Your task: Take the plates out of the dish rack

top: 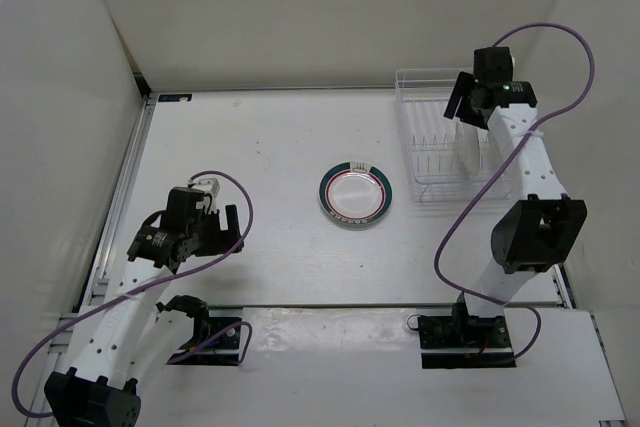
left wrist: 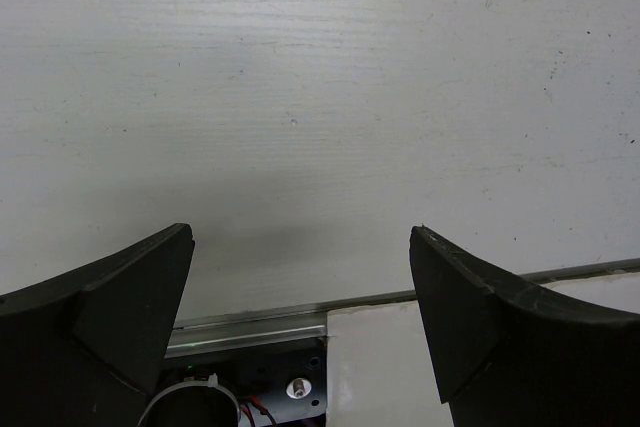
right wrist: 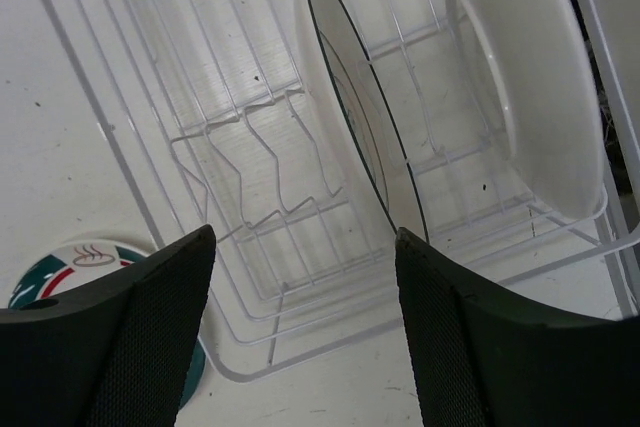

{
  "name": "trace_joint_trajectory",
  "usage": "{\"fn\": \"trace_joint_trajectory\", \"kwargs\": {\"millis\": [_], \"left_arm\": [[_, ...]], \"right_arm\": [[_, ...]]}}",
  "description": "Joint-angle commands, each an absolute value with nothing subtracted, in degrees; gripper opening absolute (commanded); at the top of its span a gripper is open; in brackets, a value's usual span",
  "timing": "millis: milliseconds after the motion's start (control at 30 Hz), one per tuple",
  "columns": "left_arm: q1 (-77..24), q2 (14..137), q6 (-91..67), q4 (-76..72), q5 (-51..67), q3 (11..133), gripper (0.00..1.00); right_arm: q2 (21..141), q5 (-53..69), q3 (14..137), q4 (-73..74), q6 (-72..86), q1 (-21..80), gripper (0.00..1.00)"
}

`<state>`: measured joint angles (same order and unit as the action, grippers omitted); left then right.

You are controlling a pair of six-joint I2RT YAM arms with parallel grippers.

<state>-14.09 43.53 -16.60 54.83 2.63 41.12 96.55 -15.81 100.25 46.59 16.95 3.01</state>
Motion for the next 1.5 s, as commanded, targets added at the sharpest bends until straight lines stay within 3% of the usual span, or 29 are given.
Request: {"fn": "trace_joint_trajectory", "kwargs": {"millis": [0, 200, 367, 433, 467, 567, 667, 933, 1100, 1467], "left_arm": [[-14.2, 43.4, -16.8, 53.9, 3.4, 41.6, 1.00], [-14.2, 43.7, -16.8, 53.8, 3.3, 41.4, 1.00], [-14.2, 44.5, -17.0, 53.9, 3.6, 41.6, 1.00], [-14.2, 44.4, -17.0, 53.9, 3.5, 41.5, 1.00], [-14.2, 44.5, -16.9, 53.8, 3.6, 41.6, 1.00], [-14.2, 44.6, -16.9, 53.8, 3.6, 41.7, 1.00], [-14.2, 44.6, -17.0, 53.8, 3.6, 41.6, 1.00], [-14.3, 44.6, -17.0, 53.7, 3.8, 41.6, 1.00], [-14.2, 44.6, -16.9, 53.8, 3.8, 41.5, 1.00], [-14.3, 44.9, -17.1, 53.9, 4.0, 41.4, 1.00]], "right_arm": [[99.3, -18.2, 100.0, 47.9, 16.7, 2.8, 0.75], [101.1, -20.1, 98.6, 47.7, 16.9, 2.6, 0.66], [101.3, -20.5, 97.8, 46.9, 16.9, 2.4, 0.64], [101.6, -19.6, 97.2, 46.7, 16.8, 2.5, 0.57], [101.9, -19.7, 97.0, 46.7, 16.9, 2.6, 0.46], [102.3, -19.9, 96.9, 46.7, 17.0, 2.7, 0.30], [102.5, -21.3, 96.8, 46.9, 16.8, 2.5, 0.27], [101.9, -23.9, 97.6, 46.9, 15.7, 2.6, 0.00], [100.5, -26.7, 96.3, 45.2, 15.6, 2.5, 0.00], [96.2, -21.2, 91.1, 39.5, 13.8, 1.3, 0.00]]}}
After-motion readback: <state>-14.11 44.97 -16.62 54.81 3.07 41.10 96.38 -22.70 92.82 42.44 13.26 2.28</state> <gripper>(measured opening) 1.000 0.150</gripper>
